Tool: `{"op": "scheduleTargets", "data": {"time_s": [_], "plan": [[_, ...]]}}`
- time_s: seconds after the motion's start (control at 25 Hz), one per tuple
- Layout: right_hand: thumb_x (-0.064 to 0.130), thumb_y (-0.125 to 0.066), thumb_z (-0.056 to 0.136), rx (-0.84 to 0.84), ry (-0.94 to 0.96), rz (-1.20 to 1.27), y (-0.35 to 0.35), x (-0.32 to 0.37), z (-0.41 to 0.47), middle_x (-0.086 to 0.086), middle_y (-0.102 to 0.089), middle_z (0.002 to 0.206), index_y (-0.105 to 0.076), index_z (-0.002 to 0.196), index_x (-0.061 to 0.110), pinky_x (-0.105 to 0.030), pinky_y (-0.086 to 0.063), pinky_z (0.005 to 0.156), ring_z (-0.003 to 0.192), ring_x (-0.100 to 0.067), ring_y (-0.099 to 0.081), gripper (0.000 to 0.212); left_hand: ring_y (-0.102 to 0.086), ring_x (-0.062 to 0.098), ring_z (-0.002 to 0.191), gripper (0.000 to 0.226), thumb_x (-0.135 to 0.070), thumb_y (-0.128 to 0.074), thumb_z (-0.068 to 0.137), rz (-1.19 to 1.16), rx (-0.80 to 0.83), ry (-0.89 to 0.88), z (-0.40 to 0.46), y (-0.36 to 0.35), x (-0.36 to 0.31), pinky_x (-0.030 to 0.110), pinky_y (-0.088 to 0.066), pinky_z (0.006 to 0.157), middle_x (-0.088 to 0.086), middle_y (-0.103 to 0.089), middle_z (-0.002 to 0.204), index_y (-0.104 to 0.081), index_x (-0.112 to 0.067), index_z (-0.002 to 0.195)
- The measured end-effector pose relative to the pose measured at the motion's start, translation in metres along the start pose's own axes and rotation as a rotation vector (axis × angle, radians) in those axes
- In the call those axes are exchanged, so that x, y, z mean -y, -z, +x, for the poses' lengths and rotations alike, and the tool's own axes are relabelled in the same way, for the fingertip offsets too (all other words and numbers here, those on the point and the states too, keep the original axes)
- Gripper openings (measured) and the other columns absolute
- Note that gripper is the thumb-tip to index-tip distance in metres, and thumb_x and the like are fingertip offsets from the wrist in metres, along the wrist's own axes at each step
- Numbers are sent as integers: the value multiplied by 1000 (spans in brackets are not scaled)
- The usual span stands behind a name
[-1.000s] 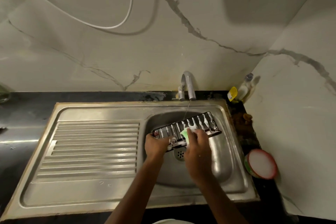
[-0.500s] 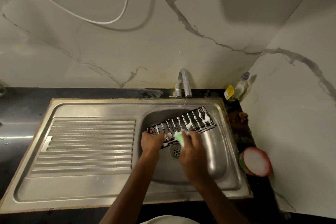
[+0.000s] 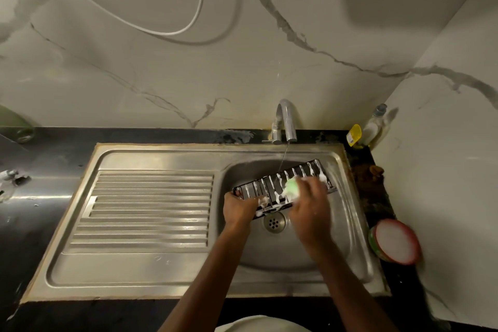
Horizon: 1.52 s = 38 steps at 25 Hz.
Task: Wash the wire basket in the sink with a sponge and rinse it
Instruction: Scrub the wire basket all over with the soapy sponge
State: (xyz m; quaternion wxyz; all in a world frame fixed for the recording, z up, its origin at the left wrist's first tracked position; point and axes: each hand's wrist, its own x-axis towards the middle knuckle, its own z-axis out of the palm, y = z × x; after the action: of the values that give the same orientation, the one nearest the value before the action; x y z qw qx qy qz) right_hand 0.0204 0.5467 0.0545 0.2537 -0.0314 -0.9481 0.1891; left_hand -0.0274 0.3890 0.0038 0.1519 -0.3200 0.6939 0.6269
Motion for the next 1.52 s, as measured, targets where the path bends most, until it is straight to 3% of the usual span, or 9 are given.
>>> {"op": "scheduleTargets", "data": {"time_s": [0.2, 0.4, 0.56, 0.72, 0.88, 1.08, 1.16, 1.32, 1.52], "plan": [[-6, -60, 78, -50, -525, 71, 19, -66, 40, -25, -61, 118, -63, 122, -1, -37, -48, 87, 107, -39, -59, 44, -70, 24, 92, 60, -20, -94, 63, 52, 21, 6, -14, 17, -18, 35, -61, 78, 13, -73, 104, -66, -7, 114], [-15, -44, 91, 151, -1025, 1173, 31, -83, 54, -21, -65, 110, -58, 107, 5, -25, -60, 65, 84, -24, -71, 29, -70, 21, 72, 32, -1, -85, 79, -16, 162, 61, 9, 32, -21, 28, -54, 60, 11, -78, 84, -74, 4, 108], [-14, -42, 92, 265, -987, 1405, 36, -81, 62, -24, -63, 122, -52, 127, -2, -41, -57, 88, 98, -36, -70, 38, -65, 21, 68, 15, -13, -77, 90, 32, 225, 113, 17, 36, -22, 25, -47, 57, 14, -77, 87, -75, -6, 103], [-12, -44, 92, 202, -955, 1350, 30, -75, 67, -17, -64, 123, -60, 118, 6, -35, -60, 79, 100, -30, -69, 35, -67, 26, 81, 35, -34, -77, 91, 141, 313, 141, 13, 32, -19, 34, -53, 72, 23, -75, 104, -75, -3, 107], [-5, -53, 88, 221, -877, 1163, 27, -68, 57, -4, -65, 124, -66, 114, 18, -42, -48, 98, 117, -27, -62, 37, -67, 31, 85, 25, -31, -80, 89, 230, 81, -61, -8, 24, -25, 37, -55, 79, 12, -70, 85, -69, -9, 83], [-2, -55, 91, 337, -695, 972, 22, -46, 47, -7, -63, 125, -63, 114, 22, -28, -47, 87, 117, -24, -60, 34, -64, 21, 104, 48, -56, -73, 89, 117, 472, -31, -48, -16, -60, 33, -53, 79, 2, -66, 105, -69, -16, 114], [10, -58, 84, 379, -624, 943, 22, -41, 46, -4, -64, 122, -63, 109, 28, -28, -49, 88, 115, -21, -62, 32, -61, 18, 99, 24, -46, -71, 95, 139, 440, -52, -47, -33, -58, 35, -52, 86, -4, -61, 95, -65, -23, 96], [9, -56, 86, 486, -538, 932, 25, -39, 43, -1, -66, 120, -62, 111, 27, -27, -51, 88, 112, -14, -63, 32, -61, 18, 87, 32, -46, -73, 94, 183, 357, -43, -34, -46, -49, 36, -55, 89, 7, -66, 93, -62, -17, 82], [-9, -55, 90, 418, -460, 741, 32, -44, 50, 0, -66, 115, -63, 112, 20, -29, -54, 81, 104, -19, -65, 37, -57, 27, 104, 59, -46, -82, 84, 56, 432, 86, -25, -35, -40, 45, -53, 94, 9, -55, 105, -59, -3, 117]]}}
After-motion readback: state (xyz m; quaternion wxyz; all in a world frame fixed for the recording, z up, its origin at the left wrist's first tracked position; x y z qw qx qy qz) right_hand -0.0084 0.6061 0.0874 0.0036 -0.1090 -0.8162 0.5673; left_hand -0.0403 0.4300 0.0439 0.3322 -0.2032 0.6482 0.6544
